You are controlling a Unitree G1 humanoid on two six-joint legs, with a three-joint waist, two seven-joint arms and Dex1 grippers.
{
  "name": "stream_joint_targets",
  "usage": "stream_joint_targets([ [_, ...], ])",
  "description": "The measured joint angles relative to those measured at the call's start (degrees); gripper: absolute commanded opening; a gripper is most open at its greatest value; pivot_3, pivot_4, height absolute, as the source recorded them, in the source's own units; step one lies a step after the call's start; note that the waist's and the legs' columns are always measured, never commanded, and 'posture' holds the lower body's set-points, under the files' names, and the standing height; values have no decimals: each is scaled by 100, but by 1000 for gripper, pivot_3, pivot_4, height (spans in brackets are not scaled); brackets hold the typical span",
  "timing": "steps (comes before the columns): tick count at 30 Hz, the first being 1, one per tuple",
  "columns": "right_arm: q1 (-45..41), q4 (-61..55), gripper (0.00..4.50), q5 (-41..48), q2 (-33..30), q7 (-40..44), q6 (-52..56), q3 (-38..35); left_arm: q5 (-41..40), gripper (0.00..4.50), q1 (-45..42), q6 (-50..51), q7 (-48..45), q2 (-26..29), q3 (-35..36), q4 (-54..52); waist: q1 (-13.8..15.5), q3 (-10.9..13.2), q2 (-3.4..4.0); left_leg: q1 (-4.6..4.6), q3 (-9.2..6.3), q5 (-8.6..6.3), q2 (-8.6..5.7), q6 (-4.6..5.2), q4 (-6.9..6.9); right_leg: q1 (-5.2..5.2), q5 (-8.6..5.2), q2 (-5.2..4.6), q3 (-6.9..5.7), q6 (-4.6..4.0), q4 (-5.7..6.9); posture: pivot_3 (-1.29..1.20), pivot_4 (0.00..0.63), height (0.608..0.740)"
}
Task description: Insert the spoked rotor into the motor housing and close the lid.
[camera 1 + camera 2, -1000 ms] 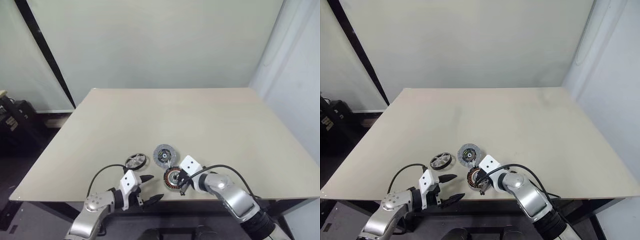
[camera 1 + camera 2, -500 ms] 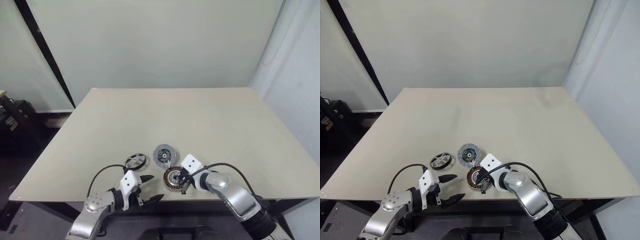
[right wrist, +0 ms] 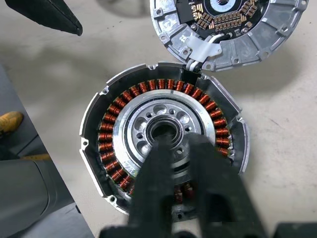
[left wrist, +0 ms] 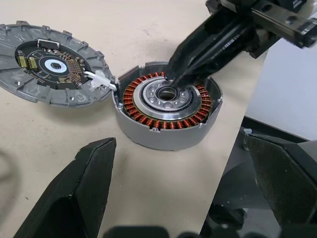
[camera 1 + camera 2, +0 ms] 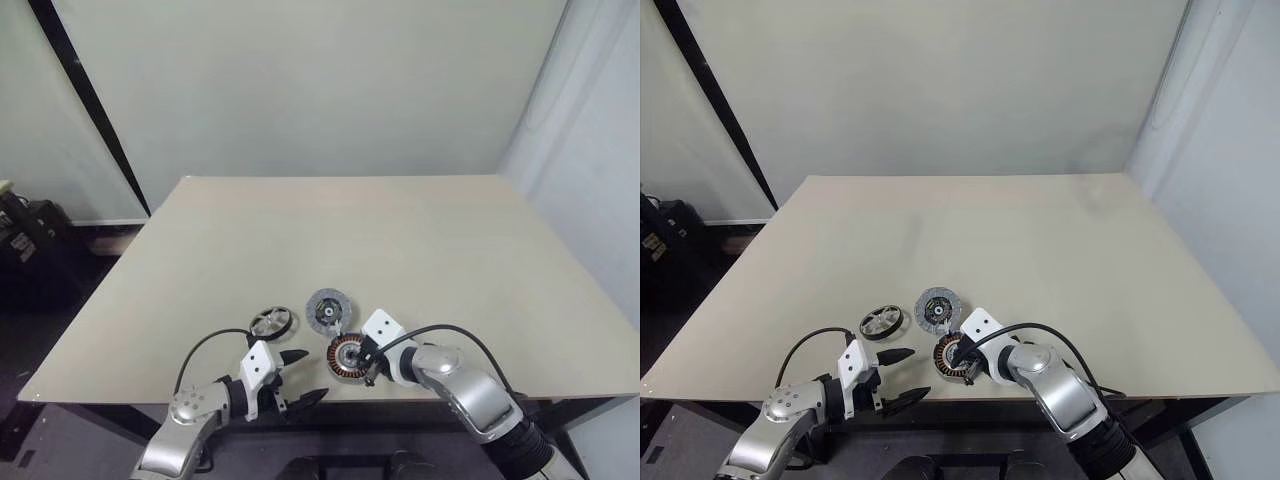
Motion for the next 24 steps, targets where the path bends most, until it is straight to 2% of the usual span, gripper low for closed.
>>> stream_joint_targets([
  [4, 11, -9, 2952, 23, 68, -66, 131, -29, 10, 4500, 0, -33, -1, 0, -2, 0, 0, 0, 0, 0, 0, 0, 0, 0, -1, 0, 0, 0, 0, 0, 0, 0, 0, 740],
  [12, 11, -34, 2952, 20, 103, -117, 226, -42, 20, 4500, 0, -78, -2, 0, -6, 2, 0, 0, 0, 1, 0, -1, 0, -2, -1, 0, 0, 0, 0, 0, 0, 0, 0, 740],
  [15, 11, -35, 2364, 21, 104, -115, 230, -42, 23, 4500, 0, -87, -2, -1, -12, 5, 0, 0, 0, 1, 0, -1, 0, -1, -2, 0, 0, 0, -1, 0, 0, 0, 0, 740],
  [22, 20, -94, 19, 30, 91, -110, 307, -41, 25, 4500, 1, -97, -4, -16, -33, 30, -1, 0, 0, 2, 1, -1, 2, -2, -1, 0, 0, 0, -1, 0, 0, 0, 0, 740],
  [24, 19, -98, 19, 30, 90, -110, 311, -41, 25, 4500, 1, -102, -4, -30, -36, 38, -1, 0, 0, 2, 0, -1, 1, -2, -1, 0, 0, 0, -1, 0, 0, 0, 0, 740],
])
